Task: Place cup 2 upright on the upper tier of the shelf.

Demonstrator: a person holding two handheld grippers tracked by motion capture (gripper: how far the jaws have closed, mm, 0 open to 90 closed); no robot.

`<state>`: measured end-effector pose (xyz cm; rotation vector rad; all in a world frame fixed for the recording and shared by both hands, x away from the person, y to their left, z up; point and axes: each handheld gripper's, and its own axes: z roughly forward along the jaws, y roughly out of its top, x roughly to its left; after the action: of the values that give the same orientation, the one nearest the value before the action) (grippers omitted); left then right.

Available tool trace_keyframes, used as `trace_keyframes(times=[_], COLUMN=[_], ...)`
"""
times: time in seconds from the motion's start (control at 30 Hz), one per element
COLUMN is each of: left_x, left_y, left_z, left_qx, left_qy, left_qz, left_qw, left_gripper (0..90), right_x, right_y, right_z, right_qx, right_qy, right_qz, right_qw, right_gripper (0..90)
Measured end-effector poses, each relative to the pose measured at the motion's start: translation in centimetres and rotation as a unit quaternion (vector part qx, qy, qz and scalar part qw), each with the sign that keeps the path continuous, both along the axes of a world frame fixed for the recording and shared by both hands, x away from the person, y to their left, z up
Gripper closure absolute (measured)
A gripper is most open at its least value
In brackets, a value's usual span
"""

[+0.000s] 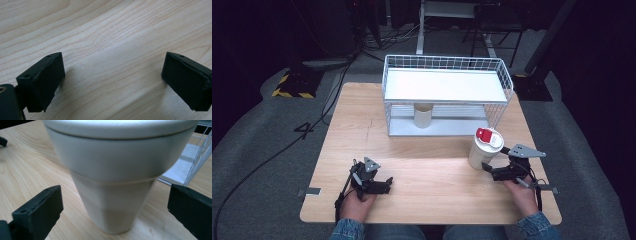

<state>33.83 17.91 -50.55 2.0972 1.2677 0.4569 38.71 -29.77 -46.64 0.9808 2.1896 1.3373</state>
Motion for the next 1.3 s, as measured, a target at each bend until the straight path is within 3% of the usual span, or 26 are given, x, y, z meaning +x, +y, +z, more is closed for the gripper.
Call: trace_keyframes(times=[0.37, 0.63, 0.93, 1.3], left_x=[0.0, 0.0, 0.0, 0.0], left_y=[0.0, 0.0, 0.0, 0.0], left_z=[0.0, 0.0, 0.0, 0.0], left_qx=[0.000, 0.001, 0.001, 0.001], left_qy=[0.000, 0.000, 0.000, 0.000], left_qz=[0.000, 0.000, 0.000, 0.000], left_qw=[1.0000, 1.0000, 1.0000, 1.0000], left_gripper=[5.4, 5.4, 5.4, 5.4], right_x=[1.8, 2.7, 3.0, 2.8], right_y=[0.5, 1.0, 1.2, 1.3], right_z=[-0.3, -0.5, -0.7, -0.7], right_qx=[0.025, 0.045, 0.059, 0.055], right_qy=[0.008, -0.006, -0.013, -0.023], right_qz=[0.003, 0.019, 0.042, 0.036], right_qw=[0.9996, 0.9988, 0.9973, 0.9976], right_gripper=[0.5, 1.3, 11.3, 12.6])
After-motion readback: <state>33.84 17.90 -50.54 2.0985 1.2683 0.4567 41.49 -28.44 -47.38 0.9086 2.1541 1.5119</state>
